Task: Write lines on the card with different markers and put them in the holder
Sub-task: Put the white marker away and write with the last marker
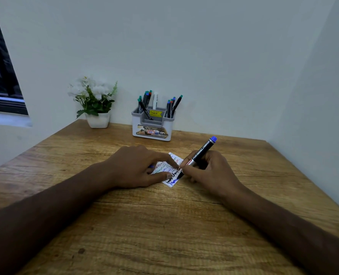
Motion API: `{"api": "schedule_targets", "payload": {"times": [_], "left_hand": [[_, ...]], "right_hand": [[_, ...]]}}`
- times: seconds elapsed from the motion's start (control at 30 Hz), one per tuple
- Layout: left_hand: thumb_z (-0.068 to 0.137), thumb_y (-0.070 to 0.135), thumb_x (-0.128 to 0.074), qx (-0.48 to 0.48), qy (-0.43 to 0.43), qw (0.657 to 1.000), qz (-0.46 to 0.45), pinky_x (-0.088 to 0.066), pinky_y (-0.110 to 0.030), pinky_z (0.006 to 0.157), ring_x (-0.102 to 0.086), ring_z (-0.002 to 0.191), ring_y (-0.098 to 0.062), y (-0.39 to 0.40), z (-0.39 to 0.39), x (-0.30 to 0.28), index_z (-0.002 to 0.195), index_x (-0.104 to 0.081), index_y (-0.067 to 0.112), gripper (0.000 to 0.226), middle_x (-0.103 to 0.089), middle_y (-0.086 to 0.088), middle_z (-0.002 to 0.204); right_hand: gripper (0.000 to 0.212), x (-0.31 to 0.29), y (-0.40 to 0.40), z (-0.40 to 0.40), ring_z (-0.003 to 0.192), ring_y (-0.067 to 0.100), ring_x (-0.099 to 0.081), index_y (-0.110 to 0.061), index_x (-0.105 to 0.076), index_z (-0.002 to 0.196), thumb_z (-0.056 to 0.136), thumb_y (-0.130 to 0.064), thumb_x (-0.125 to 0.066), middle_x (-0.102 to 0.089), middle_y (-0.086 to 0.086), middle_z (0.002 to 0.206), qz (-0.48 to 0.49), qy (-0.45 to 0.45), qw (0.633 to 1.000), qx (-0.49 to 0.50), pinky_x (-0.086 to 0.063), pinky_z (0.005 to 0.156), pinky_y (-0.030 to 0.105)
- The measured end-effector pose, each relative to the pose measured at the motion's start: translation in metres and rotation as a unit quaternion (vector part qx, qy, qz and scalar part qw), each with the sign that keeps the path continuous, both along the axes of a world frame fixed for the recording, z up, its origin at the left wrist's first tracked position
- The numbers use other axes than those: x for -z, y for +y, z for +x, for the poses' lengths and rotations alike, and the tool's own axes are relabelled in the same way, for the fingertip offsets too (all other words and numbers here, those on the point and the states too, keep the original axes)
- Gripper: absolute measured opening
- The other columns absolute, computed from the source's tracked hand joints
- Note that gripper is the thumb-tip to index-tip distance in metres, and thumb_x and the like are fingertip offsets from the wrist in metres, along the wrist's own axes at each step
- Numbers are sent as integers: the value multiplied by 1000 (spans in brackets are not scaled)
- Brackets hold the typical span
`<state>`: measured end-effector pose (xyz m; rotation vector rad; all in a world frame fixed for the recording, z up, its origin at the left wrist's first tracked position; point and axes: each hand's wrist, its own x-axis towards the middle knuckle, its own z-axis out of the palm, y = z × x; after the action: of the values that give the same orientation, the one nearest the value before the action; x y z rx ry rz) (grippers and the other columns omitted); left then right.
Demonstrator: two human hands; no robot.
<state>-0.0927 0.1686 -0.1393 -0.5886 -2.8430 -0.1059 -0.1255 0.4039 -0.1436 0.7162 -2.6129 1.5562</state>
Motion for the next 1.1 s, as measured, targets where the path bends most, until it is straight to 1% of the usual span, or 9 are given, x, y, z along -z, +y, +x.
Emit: {"api": "schedule_targets", "payload": {"times": [0.13, 0.23, 0.27, 0.4, 0.57, 0.73, 0.9, 1.0, 1.1], "left_hand": [[95, 75, -37, 1, -1, 1000, 1, -38, -25, 57, -53, 65, -2, 0, 0, 0, 140, -38, 66, 46, -55, 12, 70], [95, 76, -36, 4, 1, 1000, -2, -37, -25, 57, -52, 66, -2, 0, -1, 0, 141, -36, 66, 47, -55, 12, 70], [95, 75, -36, 5, 3, 1000, -2, -37, -25, 56, -52, 65, -2, -1, -1, 1, 141, -36, 66, 47, -55, 12, 69], [94, 76, -36, 5, 7, 1000, 5, -39, -26, 57, -52, 64, -2, -1, 0, 1, 141, -38, 65, 48, -54, 13, 68], [94, 76, -37, 3, 3, 1000, 5, -43, -27, 59, -52, 66, -2, -1, 0, 1, 140, -38, 65, 47, -54, 14, 70], [94, 75, -37, 3, 4, 1000, 8, -39, -26, 57, -51, 63, -1, 0, 0, 0, 139, -40, 66, 46, -53, 13, 67], [94, 77, -35, 3, -5, 1000, 7, -47, -28, 61, -54, 66, -2, -1, -1, 1, 141, -36, 66, 49, -56, 12, 69], [94, 76, -35, 0, -10, 1000, 2, -50, -31, 64, -54, 68, -2, -1, -1, 0, 143, -36, 65, 49, -56, 13, 71], [95, 76, -35, 2, -8, 1000, -1, -49, -30, 63, -53, 68, -1, -2, -1, 0, 143, -36, 65, 49, -57, 13, 71]], "right_hand": [[6, 0, 0, -1, 69, 16, -72, -19, -78, 87, 87, -25, -79, -79, 1, 79, 1, -3, 1000, 6, -63, 75, 45], [5, 1, 0, -1, 64, 5, -69, -19, -78, 88, 88, -23, -80, -79, -3, 75, -8, -5, 1000, 8, -61, 70, 39], [5, 1, 0, -2, 64, 4, -69, -19, -79, 89, 88, -24, -80, -78, -3, 75, -6, -5, 1000, 8, -61, 71, 39], [9, 1, 0, -3, 72, 14, -69, -21, -78, 91, 87, -29, -80, -79, 1, 82, -5, -5, 1000, 14, -63, 76, 47], [6, 2, -1, -4, 69, 10, -67, -24, -80, 93, 88, -28, -81, -80, 1, 84, 3, -2, 1000, 15, -63, 75, 48], [7, 2, 0, -4, 69, 12, -67, -21, -78, 90, 88, -28, -79, -79, 3, 83, 1, -7, 1000, 20, -63, 76, 49], [4, 3, 0, -5, 68, 15, -69, -22, -77, 86, 88, -26, -79, -80, 4, 83, -14, -7, 1000, 23, -62, 77, 53], [5, 4, 1, -6, 63, 10, -69, -19, -77, 87, 89, -24, -76, -80, 4, 81, -19, -8, 1000, 19, -63, 74, 48], [4, 4, 1, -6, 62, 8, -69, -18, -77, 90, 90, -21, -76, -80, 3, 80, -21, -12, 1000, 13, -61, 69, 36]]}}
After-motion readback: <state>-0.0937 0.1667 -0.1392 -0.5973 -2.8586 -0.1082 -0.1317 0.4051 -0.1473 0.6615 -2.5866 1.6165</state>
